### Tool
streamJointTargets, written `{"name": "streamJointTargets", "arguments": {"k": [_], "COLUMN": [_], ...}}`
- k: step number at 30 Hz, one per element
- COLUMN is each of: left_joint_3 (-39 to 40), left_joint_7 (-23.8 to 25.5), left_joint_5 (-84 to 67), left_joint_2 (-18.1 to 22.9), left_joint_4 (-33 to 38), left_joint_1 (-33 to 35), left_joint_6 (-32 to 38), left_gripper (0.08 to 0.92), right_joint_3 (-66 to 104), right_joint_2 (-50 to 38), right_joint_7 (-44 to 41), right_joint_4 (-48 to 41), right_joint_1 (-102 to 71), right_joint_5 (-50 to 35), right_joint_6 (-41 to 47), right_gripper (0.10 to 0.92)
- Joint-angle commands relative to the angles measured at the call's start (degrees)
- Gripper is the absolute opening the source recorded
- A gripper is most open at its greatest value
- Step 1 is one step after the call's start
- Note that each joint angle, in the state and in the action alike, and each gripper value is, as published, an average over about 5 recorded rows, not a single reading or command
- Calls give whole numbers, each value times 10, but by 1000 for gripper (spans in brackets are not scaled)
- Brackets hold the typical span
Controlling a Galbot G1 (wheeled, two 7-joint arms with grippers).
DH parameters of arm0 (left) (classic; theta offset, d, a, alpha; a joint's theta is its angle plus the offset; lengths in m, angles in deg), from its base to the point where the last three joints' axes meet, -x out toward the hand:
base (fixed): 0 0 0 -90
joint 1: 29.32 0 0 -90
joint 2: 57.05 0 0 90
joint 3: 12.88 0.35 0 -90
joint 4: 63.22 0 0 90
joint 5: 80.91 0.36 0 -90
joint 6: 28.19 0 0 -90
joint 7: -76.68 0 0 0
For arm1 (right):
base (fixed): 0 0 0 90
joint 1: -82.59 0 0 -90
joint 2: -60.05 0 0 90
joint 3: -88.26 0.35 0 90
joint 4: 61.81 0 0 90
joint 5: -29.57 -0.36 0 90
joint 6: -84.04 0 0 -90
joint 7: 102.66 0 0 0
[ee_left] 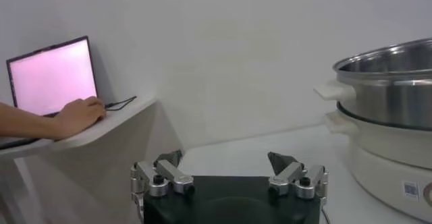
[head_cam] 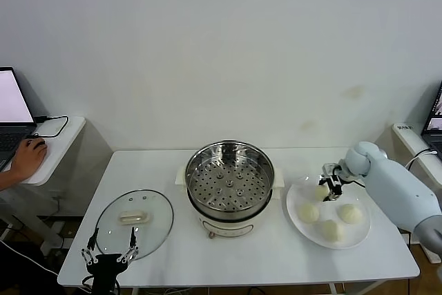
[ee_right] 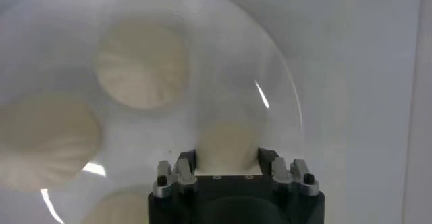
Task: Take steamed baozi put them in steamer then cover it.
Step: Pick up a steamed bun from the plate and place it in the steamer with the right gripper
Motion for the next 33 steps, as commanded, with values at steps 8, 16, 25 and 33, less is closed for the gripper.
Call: {"name": "streamJointTargets", "arguments": {"k": [8,16,25,33], "left_joint_3": [-1,2,-5,-17], "left_joint_7": [1,1,1,1], "left_joint_5": [-6,-15,-19,-29], "left_joint_2": [-8,-19,-24,-33], "left_joint_4": [4,7,12,13], "left_joint_1": [-1,-4,-6,-5], "left_joint_6": [0,0,6,7], "left_gripper": [823,823,823,823], "right_joint_3": [-117,-247,-358,-421], "right_joint_2": [-126,-139,10,136], "right_joint_7": [-14,-12,22,45], "right_joint_4": [169,240,240,215], "right_joint_1": [126,320,449,439], "right_joint_5": [-146,-248,-345,-341], "right_joint_6": [29,41,19,-49], "right_gripper": [545,551,554,551]}}
